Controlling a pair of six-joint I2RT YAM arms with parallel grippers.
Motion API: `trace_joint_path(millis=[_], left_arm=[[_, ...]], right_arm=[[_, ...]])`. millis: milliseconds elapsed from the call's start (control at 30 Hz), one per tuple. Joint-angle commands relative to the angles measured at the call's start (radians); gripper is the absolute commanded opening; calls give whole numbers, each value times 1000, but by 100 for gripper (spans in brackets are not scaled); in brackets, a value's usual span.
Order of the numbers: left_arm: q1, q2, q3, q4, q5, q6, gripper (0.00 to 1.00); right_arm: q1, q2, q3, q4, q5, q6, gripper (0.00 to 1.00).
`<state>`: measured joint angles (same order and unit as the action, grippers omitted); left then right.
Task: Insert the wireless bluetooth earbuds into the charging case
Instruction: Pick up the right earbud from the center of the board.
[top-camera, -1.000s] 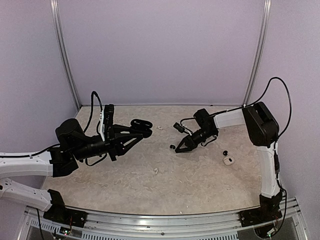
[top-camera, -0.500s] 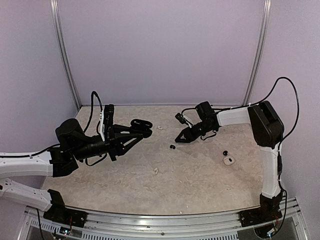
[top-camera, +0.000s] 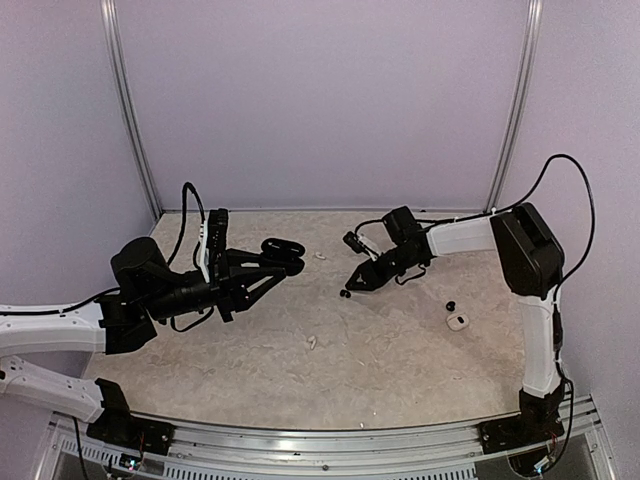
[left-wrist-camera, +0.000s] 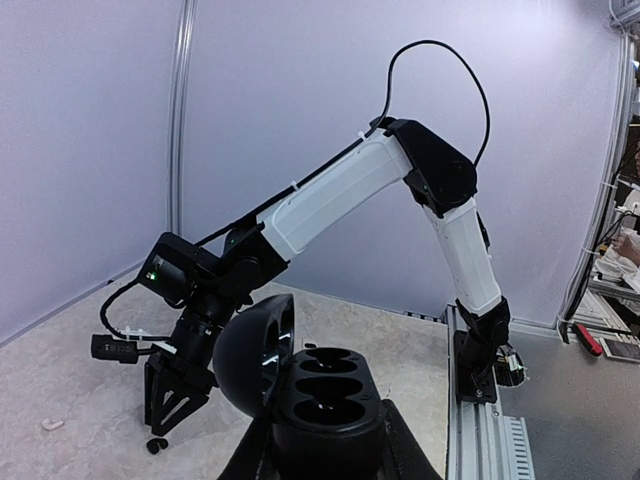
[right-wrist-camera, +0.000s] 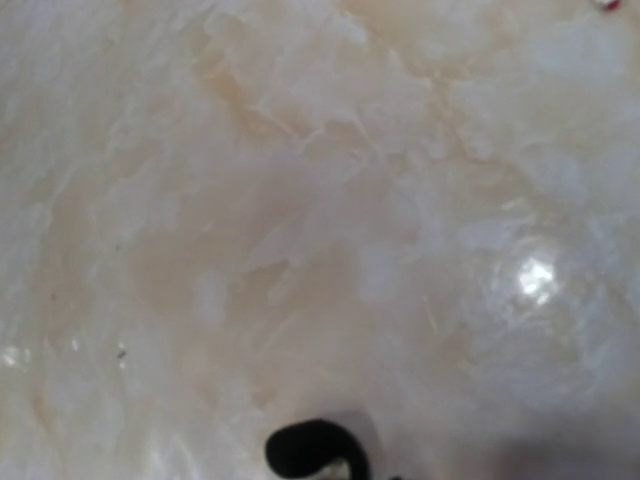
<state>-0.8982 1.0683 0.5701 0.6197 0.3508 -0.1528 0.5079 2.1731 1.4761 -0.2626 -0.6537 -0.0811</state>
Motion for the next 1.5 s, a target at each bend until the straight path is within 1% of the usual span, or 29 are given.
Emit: trace_joint_path(millis=[0, 233, 500, 667, 933, 1233, 1467], left_arm=[[4, -5, -1, 18, 3, 13, 0], [4, -7, -6, 21, 5, 14, 0], [4, -14, -13, 19, 3, 19, 0], [4, -14, -13, 18, 4, 19, 0], [4, -14, -18, 21, 7, 19, 0], [4, -14, -19, 21, 7, 22, 0], [4, -12, -22, 20, 5, 23, 0]], right_arm=[[25, 37, 13, -9, 59, -23, 30], [52, 44, 13, -1, 98, -24, 26], [60, 47, 15, -19, 99, -38, 25], [66, 30, 11, -23, 71, -51, 21], [76, -16, -11, -27, 9, -71, 17], [78, -16, -8, -44, -1, -80, 9], [78, -89, -50, -18, -7, -81, 6]])
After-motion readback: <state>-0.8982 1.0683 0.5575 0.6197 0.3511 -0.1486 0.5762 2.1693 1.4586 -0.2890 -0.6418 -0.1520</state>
